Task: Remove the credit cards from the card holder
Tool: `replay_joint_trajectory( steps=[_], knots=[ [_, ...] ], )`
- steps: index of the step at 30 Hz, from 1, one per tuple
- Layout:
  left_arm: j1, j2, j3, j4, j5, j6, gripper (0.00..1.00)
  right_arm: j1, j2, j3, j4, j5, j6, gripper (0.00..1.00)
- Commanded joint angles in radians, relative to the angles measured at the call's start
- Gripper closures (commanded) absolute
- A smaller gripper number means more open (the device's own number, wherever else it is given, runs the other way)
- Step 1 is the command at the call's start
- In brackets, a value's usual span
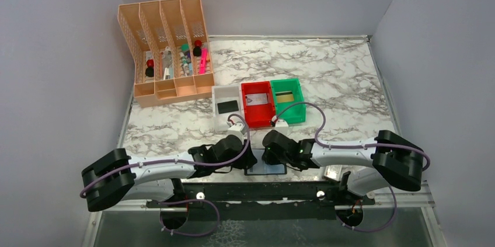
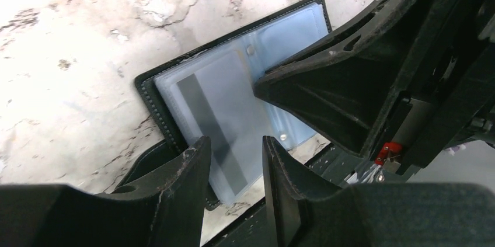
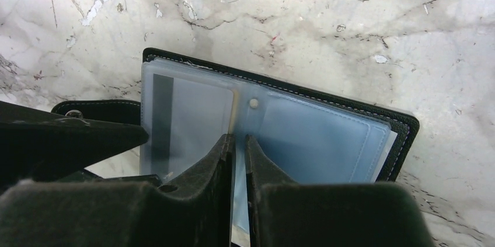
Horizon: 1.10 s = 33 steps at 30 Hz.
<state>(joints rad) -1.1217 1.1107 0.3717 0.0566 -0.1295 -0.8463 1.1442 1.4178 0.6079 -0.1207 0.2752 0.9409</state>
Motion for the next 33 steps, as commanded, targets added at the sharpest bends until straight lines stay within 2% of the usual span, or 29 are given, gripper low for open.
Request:
replay_joint_trajectory(
  steps=[1,8,15,22,29,33],
  knots=[
    [-0.007,0.055,0.041,0.126,0.071,0.028,0.59,-0.005,-0.004,-0.042,-0.036,0.032,0.009,0.83],
    [-0.011,0.069,0.044,0.112,0.046,0.020,0.60,-0.004,0.005,-0.059,-0.002,0.001,-0.005,0.85],
    [-0.013,0.025,0.063,-0.074,-0.058,0.016,0.60,-0.005,-0.010,-0.042,-0.021,0.003,-0.019,0.88],
    [-0.012,-0.012,0.044,-0.125,-0.096,0.004,0.60,-0.004,-0.066,-0.007,0.019,-0.111,-0.115,0.81],
    [-0.012,-0.014,0.040,-0.108,-0.081,0.008,0.60,-0.005,0.030,0.025,0.015,-0.107,-0.104,0.69],
    [-0.012,-0.013,0.037,-0.092,-0.071,0.009,0.60,-0.005,0.082,0.021,0.017,-0.096,-0.081,0.71]
  ],
)
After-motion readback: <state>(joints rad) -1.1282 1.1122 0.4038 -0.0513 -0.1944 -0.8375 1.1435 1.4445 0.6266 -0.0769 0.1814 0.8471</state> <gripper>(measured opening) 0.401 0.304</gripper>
